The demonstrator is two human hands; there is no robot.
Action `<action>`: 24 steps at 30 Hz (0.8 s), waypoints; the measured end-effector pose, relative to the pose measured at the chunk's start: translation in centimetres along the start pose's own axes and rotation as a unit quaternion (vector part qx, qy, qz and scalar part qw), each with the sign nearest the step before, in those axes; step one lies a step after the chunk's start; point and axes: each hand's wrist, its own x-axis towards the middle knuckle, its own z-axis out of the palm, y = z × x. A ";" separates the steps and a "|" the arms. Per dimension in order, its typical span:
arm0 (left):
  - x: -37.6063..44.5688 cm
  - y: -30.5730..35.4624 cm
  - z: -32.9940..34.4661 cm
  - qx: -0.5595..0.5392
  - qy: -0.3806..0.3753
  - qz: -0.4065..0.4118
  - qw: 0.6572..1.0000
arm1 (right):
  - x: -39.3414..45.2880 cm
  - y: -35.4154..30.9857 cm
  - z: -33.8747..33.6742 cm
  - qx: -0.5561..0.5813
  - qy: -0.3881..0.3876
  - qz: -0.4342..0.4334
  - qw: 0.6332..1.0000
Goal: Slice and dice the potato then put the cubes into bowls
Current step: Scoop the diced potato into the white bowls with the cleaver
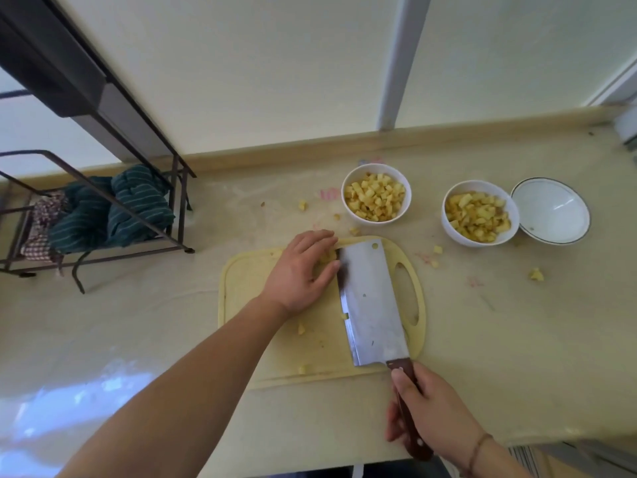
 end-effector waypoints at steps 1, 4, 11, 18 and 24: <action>0.1 0.1 0.0 -0.005 -0.004 -0.004 1.000 | 0.0 -0.1 0.0 -0.004 -0.003 0.001 1.000; -0.4 0.3 0.0 -0.042 -0.004 -0.019 0.999 | 0.0 -0.6 0.0 -0.017 -0.013 -0.002 1.000; -3.8 1.3 -0.5 -0.100 0.020 -0.085 0.991 | 0.3 -1.0 0.8 -0.043 -0.036 -0.015 0.998; -7.6 3.1 -0.4 -0.163 0.044 -0.115 0.979 | -0.1 -1.7 3.7 -0.063 -0.049 -0.025 0.997; -9.7 3.0 -0.6 -0.101 0.141 -0.226 0.959 | 0.1 -1.8 4.1 -0.092 -0.065 -0.030 0.993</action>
